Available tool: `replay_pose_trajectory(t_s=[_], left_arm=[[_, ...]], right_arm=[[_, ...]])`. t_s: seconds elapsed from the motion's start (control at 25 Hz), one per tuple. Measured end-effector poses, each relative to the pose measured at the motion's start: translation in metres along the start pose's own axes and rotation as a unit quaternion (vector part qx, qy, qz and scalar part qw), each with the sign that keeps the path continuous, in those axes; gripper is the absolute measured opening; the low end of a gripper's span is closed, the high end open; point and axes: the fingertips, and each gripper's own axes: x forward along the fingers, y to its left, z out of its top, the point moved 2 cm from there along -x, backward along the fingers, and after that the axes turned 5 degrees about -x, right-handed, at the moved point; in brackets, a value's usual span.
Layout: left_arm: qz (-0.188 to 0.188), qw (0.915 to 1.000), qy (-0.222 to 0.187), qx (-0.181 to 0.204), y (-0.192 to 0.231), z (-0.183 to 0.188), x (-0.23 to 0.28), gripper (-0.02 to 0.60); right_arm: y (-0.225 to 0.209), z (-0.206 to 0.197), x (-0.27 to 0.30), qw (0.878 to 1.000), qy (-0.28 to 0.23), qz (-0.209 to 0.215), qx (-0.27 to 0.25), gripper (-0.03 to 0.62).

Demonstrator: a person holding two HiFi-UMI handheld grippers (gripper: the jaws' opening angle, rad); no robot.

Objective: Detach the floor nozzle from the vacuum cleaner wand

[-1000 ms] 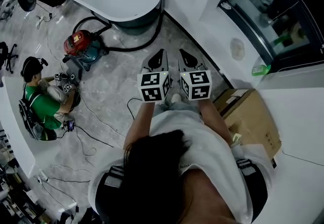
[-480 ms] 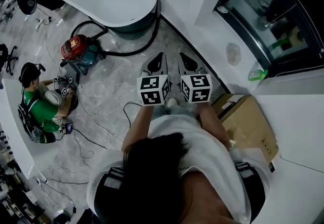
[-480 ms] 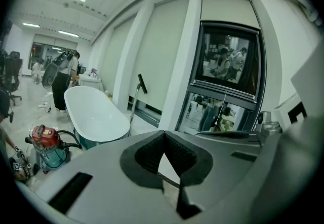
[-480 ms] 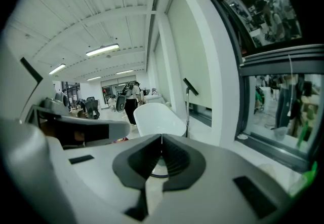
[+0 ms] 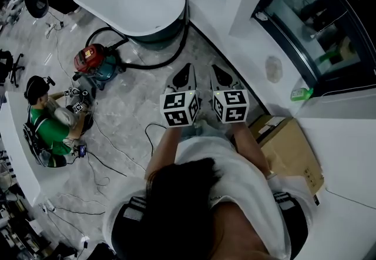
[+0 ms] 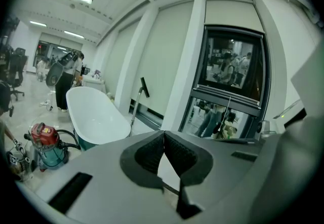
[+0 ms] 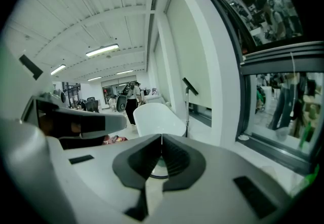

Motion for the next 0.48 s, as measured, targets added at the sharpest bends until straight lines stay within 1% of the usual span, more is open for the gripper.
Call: replay_pose_trajectory(t_s=[0.16,0.48], left_arm=[[0.003,0.9999,-0.010,0.002,0.008,0.004,0.007,0.005],[-0.006,1.0000,0.000,0.007,0.020,0.005,0.032,0.005]], right_arm=[[0.001,0.002,0.010,1.000,-0.003,0.005,-0.006,0.015],[-0.008,0.007,0.038,1.000,0.000,-0.005,-0.009,0.015]])
